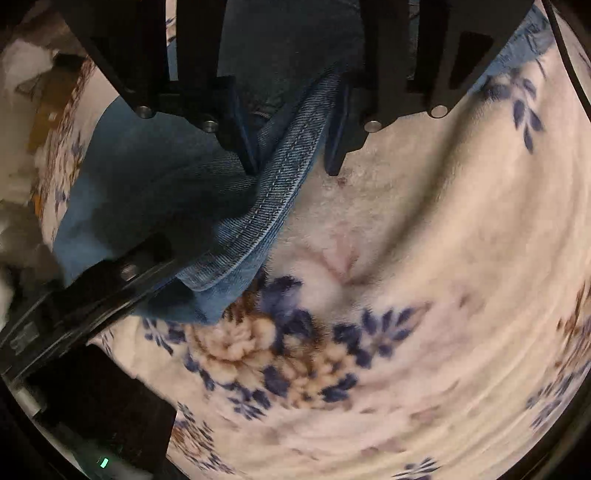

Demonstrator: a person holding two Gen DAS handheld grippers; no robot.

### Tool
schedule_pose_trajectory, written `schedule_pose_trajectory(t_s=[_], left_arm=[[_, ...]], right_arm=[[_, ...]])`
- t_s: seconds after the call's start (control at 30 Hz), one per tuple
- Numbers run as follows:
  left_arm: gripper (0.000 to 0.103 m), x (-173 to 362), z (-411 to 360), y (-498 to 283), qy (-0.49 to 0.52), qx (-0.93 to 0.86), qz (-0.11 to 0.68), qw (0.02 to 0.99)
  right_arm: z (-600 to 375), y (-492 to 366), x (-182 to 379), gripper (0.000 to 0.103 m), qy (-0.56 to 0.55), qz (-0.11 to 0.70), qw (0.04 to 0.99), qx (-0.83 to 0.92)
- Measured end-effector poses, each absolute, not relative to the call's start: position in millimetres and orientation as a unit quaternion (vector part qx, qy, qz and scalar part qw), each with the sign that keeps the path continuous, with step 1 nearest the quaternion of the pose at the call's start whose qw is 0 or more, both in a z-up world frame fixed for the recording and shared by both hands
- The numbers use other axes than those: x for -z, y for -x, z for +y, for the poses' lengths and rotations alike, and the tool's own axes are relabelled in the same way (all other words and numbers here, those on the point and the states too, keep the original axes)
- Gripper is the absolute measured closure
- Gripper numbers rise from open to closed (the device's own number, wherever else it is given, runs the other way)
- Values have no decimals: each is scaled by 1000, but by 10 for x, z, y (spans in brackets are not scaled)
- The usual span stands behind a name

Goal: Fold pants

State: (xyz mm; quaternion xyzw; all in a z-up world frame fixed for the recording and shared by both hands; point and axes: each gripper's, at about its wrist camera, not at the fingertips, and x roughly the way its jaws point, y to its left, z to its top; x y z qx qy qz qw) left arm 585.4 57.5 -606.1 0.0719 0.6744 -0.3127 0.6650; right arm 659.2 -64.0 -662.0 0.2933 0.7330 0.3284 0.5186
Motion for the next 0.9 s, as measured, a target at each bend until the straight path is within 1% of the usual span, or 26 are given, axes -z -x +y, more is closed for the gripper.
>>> schedule_pose_trajectory(t_s=[0.1,0.2,0.23,0.27,0.33,0.37,0.47,0.5,0.53,0.57,0.6,0.63,0.67,0.7,0.73,0.83,0.9], left_arm=[[72,6034,638,-5835,-51,307,669,675],[72,6031,681,-5833,-45,300,666,681],[71,6019,700,-5833,-44,298,664,684],[69,6007,723,-5835,-43,294,663,687],[67,5917,789,-5812,-23,291,656,696],[65,5861,827,-5813,-12,289,651,702],[65,5783,951,-5844,8,274,646,712],[65,5784,996,-5857,13,264,646,716],[65,5773,1044,-5903,20,257,648,717],[65,5773,1045,-5897,24,244,644,724],[65,5758,1080,-5896,29,237,645,726],[65,5765,1089,-5912,32,231,644,728],[65,5732,1109,-5905,37,229,641,732],[65,5699,1113,-5890,38,223,638,736],[65,5677,1102,-5859,40,220,635,740],[63,5656,1181,-5836,49,210,629,747],[63,5691,1194,-5837,65,203,631,745]], right_arm=[[-553,-6588,6768,65,-277,749,516,-312],[-410,-6632,6781,59,-269,746,523,-312],[-358,-6640,6732,60,-248,746,531,-314],[-355,-6641,6692,72,-241,742,537,-320],[-497,-6618,6504,85,-247,728,544,-336],[-579,-6607,6448,86,-263,722,542,-340],[-837,-6600,6357,86,-296,703,554,-333],[-829,-6603,6390,84,-292,707,551,-333],[-811,-6598,6440,79,-284,716,547,-328],[-728,-6615,6509,61,-267,733,538,-320],[-631,-6635,6585,58,-250,747,528,-318],[-525,-6660,6618,62,-236,753,529,-314],[-434,-6673,6608,90,-202,758,539,-307],[-388,-6701,6559,92,-163,762,555,-291],[-401,-6763,6461,92,-147,764,563,-280],[-559,-6882,6215,92,-126,753,588,-267],[-872,-6972,6081,91,-172,746,594,-246]])
